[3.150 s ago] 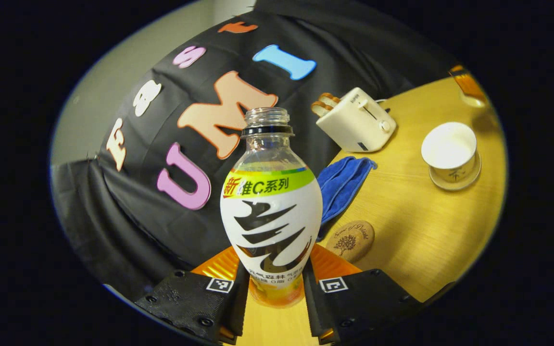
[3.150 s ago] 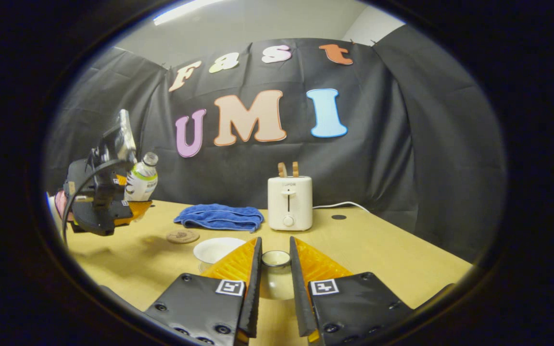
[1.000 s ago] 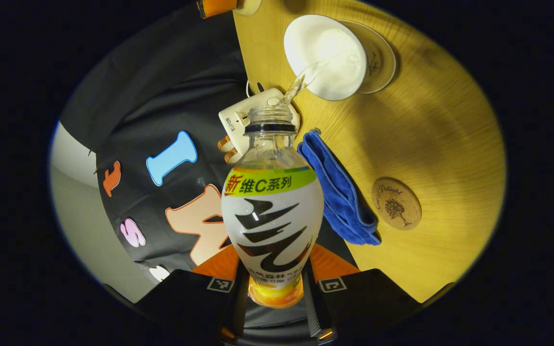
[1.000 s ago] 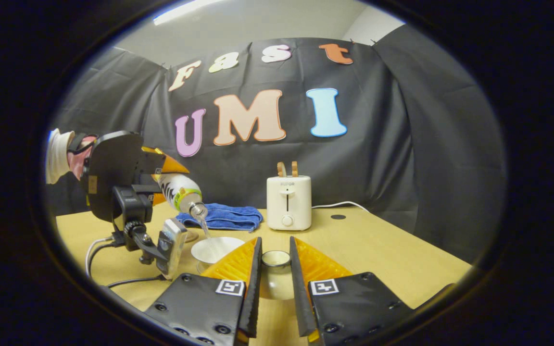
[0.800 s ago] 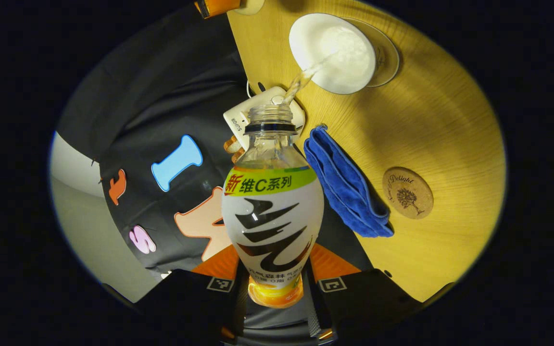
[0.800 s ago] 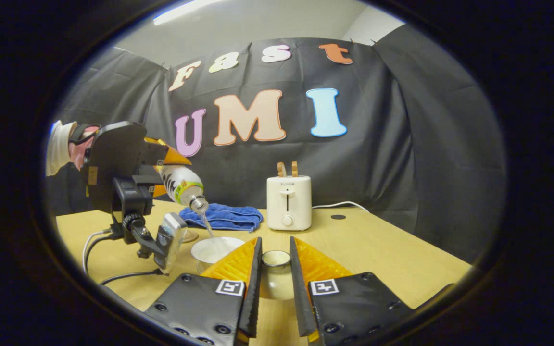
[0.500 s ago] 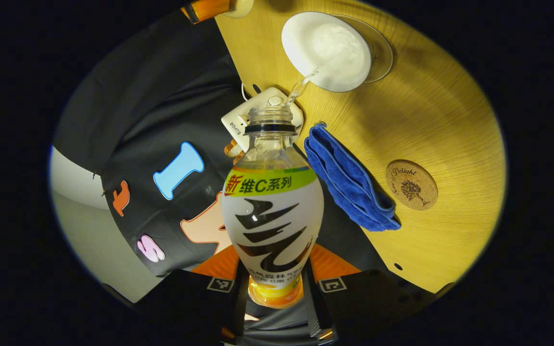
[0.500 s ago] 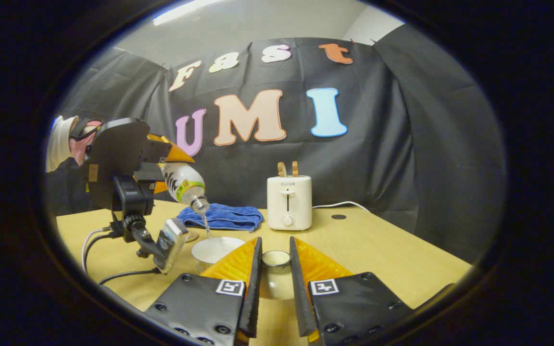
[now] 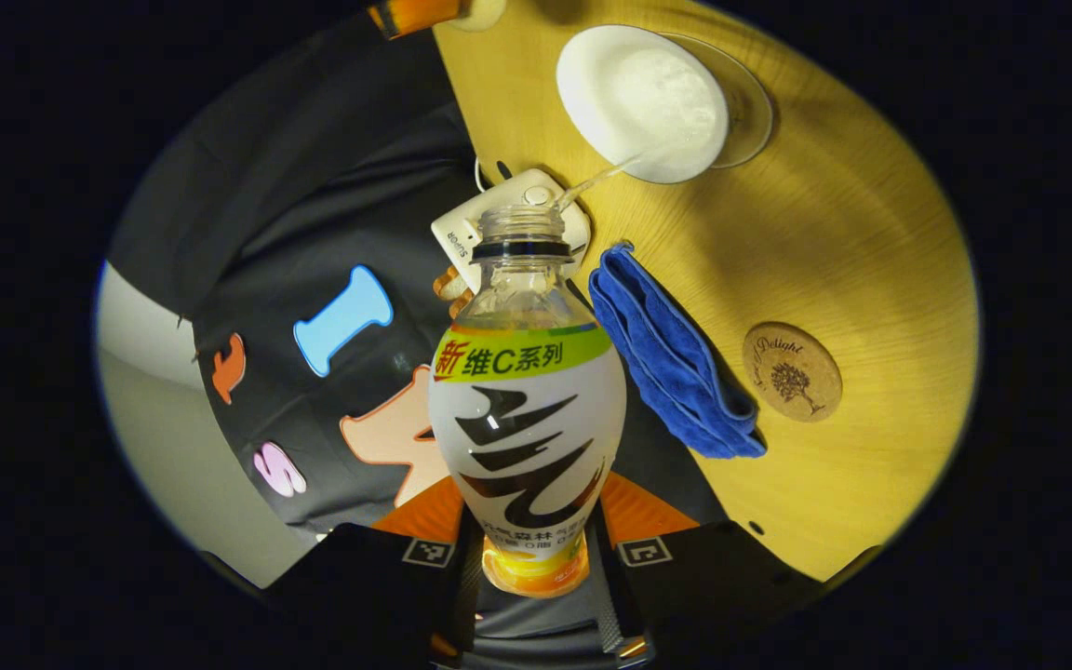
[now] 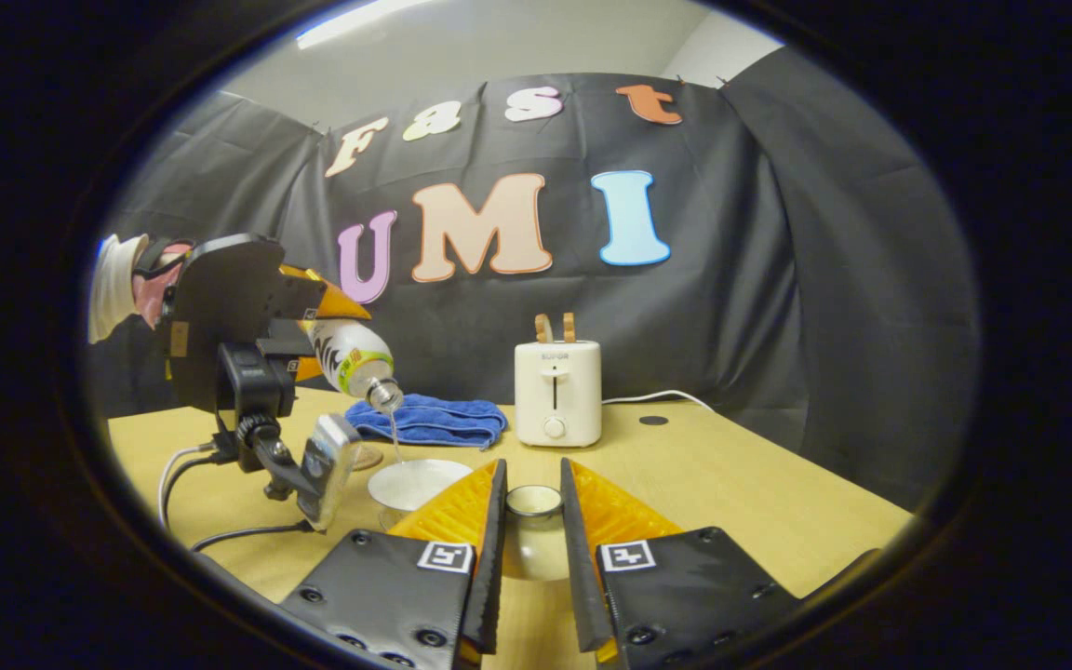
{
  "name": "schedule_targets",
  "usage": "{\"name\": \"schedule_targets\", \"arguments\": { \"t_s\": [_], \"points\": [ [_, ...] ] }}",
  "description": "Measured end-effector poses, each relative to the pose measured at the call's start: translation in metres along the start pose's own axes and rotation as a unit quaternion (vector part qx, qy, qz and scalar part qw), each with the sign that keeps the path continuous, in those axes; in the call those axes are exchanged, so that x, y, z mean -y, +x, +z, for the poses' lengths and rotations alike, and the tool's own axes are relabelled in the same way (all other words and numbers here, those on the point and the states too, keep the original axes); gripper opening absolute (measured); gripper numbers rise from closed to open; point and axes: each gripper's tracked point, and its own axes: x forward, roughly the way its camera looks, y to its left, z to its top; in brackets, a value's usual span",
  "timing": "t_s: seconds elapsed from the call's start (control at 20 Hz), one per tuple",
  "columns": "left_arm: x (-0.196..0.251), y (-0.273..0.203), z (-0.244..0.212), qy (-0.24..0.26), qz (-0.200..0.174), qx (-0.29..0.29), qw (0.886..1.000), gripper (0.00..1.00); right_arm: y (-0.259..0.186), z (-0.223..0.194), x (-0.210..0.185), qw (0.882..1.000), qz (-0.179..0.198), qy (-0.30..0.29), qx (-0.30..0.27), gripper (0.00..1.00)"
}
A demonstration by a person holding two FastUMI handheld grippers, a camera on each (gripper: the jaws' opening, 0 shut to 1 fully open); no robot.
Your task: Open the teacup lid with one hand, grasp the water bottle and pour water into the teacup with the other hand; after pouring, place the water bottle on the coaster and then close the teacup lid.
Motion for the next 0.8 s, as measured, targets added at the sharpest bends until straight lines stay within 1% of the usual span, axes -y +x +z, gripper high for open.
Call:
{"name": "schedule_targets", "arguments": {
  "t_s": [0.1, 0.15, 0.25, 0.3, 0.35, 0.4, 0.45, 0.5, 0.6, 0.7, 0.75, 0.8],
  "points": [
    [0.007, -0.001, 0.005, -0.075, -0.014, 0.014, 0.997, 0.49, 0.000, -0.001, 0.000, 1.000, -0.001, 0.000, 0.000, 0.35],
    [0.013, -0.004, 0.006, -0.118, -0.022, 0.019, 0.993, 0.48, 0.000, 0.001, 0.000, 1.000, -0.001, 0.000, 0.000, 0.35],
    [0.023, -0.008, 0.007, -0.206, -0.041, 0.022, 0.978, 0.48, 0.000, 0.001, 0.001, 1.000, -0.002, 0.000, 0.001, 0.35],
    [0.028, -0.009, 0.008, -0.253, -0.048, 0.024, 0.966, 0.48, 0.000, 0.000, 0.001, 1.000, -0.002, 0.000, 0.001, 0.35],
    [0.033, -0.009, 0.009, -0.303, -0.057, 0.025, 0.951, 0.48, 0.000, 0.000, 0.001, 1.000, -0.002, 0.000, 0.001, 0.35],
    [0.039, -0.009, 0.013, -0.353, -0.070, 0.027, 0.933, 0.51, 0.001, 0.000, 0.001, 1.000, -0.002, 0.000, 0.001, 0.35],
    [0.045, -0.009, 0.017, -0.397, -0.085, 0.029, 0.914, 0.51, 0.001, 0.000, 0.000, 1.000, -0.002, 0.000, 0.001, 0.35],
    [0.048, -0.008, 0.020, -0.435, -0.090, 0.031, 0.895, 0.48, 0.000, 0.000, 0.000, 1.000, -0.002, 0.000, 0.001, 0.35],
    [0.048, -0.003, 0.021, -0.504, -0.088, 0.036, 0.858, 0.48, 0.000, 0.000, 0.000, 1.000, -0.002, 0.000, 0.001, 0.35],
    [0.046, -0.001, 0.023, -0.571, -0.094, 0.046, 0.814, 0.48, 0.000, 0.000, 0.000, 1.000, -0.002, 0.000, 0.001, 0.35],
    [0.047, 0.001, 0.024, -0.597, -0.096, 0.051, 0.795, 0.48, 0.000, 0.000, 0.000, 1.000, -0.002, 0.000, 0.002, 0.35],
    [0.045, 0.004, 0.024, -0.617, -0.089, 0.058, 0.780, 0.48, 0.000, 0.000, 0.000, 1.000, -0.002, 0.000, 0.002, 0.35]
  ]
}}
